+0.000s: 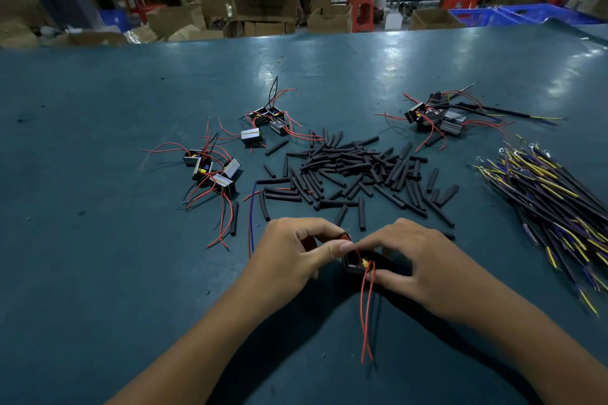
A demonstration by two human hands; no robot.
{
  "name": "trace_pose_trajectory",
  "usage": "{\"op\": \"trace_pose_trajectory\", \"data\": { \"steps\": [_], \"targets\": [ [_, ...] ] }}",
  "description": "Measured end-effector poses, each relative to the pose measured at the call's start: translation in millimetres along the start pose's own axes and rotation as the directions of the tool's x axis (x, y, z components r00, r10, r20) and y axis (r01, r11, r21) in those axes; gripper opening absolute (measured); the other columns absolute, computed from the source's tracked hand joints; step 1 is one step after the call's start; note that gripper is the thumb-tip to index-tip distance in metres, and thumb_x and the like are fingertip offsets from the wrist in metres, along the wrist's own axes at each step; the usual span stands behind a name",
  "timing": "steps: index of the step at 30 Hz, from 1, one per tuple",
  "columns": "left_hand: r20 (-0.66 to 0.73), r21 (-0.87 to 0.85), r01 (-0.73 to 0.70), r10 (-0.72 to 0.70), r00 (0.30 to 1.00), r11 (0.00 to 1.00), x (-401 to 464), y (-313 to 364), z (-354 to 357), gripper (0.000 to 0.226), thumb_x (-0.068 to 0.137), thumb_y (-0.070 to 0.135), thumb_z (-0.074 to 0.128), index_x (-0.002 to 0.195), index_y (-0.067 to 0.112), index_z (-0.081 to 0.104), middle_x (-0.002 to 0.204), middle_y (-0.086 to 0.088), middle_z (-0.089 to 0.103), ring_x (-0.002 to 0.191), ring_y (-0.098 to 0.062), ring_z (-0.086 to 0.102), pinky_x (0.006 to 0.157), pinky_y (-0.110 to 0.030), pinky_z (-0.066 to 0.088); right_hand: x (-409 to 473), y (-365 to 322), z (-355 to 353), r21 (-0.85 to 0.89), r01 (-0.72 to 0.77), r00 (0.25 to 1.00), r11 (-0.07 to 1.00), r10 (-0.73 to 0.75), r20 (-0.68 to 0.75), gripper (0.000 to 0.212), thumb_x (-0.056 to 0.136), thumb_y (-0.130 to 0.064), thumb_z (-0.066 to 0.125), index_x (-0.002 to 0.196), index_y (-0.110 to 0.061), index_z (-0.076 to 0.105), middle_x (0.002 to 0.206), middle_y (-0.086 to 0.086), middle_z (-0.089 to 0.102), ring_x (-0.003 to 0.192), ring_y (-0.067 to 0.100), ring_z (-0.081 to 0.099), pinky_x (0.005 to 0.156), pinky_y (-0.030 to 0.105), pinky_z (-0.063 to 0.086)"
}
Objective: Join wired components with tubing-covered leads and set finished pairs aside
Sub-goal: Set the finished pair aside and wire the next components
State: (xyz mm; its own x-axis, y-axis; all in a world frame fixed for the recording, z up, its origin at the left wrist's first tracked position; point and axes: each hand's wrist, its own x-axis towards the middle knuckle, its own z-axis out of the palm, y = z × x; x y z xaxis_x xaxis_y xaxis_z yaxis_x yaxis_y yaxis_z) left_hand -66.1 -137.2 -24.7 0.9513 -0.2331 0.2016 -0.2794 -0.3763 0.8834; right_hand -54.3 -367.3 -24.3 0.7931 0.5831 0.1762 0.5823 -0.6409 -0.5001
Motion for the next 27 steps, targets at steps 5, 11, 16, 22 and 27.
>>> {"op": "trace_pose_trajectory", "data": {
  "steps": [5,11,16,22,27],
  "targets": [
    [-0.110,0.168,0.037,-0.018,0.994,0.985,-11,-5,11,0.003,0.089,0.039,0.072,0.090,0.039,0.070,0.082,0.019,0.068,0.064,-0.003,0.059,0.059,-0.018,0.046,1,-5,6,-0.009,0.011,1.000,1.000,-0.011,-0.029,0.029,0.084,-0.030,0.078,0.112,-0.029,0.069,0.096,-0.024,0.062,0.091,0.005,0.052,0.083,0.024,0.043],
    [-0.096,-0.028,0.034,-0.037,0.995,0.999,0,0,6,0.007,0.091,0.036,0.071,0.091,0.030,0.074,0.083,0.010,0.072,0.074,-0.016,0.065,0.066,-0.025,0.051,0,-1,1,0.046,-0.011,0.999,0.999,0.014,-0.052,0.034,0.084,-0.040,0.074,0.117,-0.034,0.066,0.102,-0.028,0.062,0.099,0.004,0.057,0.088,0.025,0.046],
    [0.001,0.048,-0.022,0.022,1.000,0.999,4,3,5,0.008,0.090,0.032,0.073,0.097,0.028,0.075,0.086,0.011,0.071,0.076,-0.008,0.064,0.067,-0.023,0.050,1,0,2,-0.017,-0.005,0.997,1.000,0.004,-0.074,0.033,0.084,-0.029,0.076,0.116,-0.030,0.066,0.104,-0.023,0.064,0.097,0.006,0.056,0.087,0.029,0.047],
    [0.011,0.162,0.046,-0.049,0.999,0.986,-4,-3,1,0.009,0.099,0.032,0.060,0.100,0.035,0.068,0.088,0.012,0.066,0.079,-0.008,0.063,0.073,-0.032,0.052,0,3,2,-0.001,0.002,0.999,1.000,-0.002,-0.043,0.029,0.085,-0.033,0.075,0.112,-0.031,0.067,0.100,-0.021,0.064,0.096,0.004,0.055,0.086,0.030,0.047],
    [-0.045,0.104,-0.051,0.056,0.997,0.993,-5,2,8,0.016,0.101,0.029,0.055,0.091,0.029,0.068,0.078,0.010,0.065,0.071,-0.010,0.061,0.063,-0.027,0.048,1,1,-4,0.060,0.014,0.999,0.998,-0.017,0.035,0.031,0.086,-0.048,0.065,0.114,-0.035,0.066,0.101,-0.023,0.063,0.100,0.002,0.058,0.088,0.024,0.046]
  ]
}}
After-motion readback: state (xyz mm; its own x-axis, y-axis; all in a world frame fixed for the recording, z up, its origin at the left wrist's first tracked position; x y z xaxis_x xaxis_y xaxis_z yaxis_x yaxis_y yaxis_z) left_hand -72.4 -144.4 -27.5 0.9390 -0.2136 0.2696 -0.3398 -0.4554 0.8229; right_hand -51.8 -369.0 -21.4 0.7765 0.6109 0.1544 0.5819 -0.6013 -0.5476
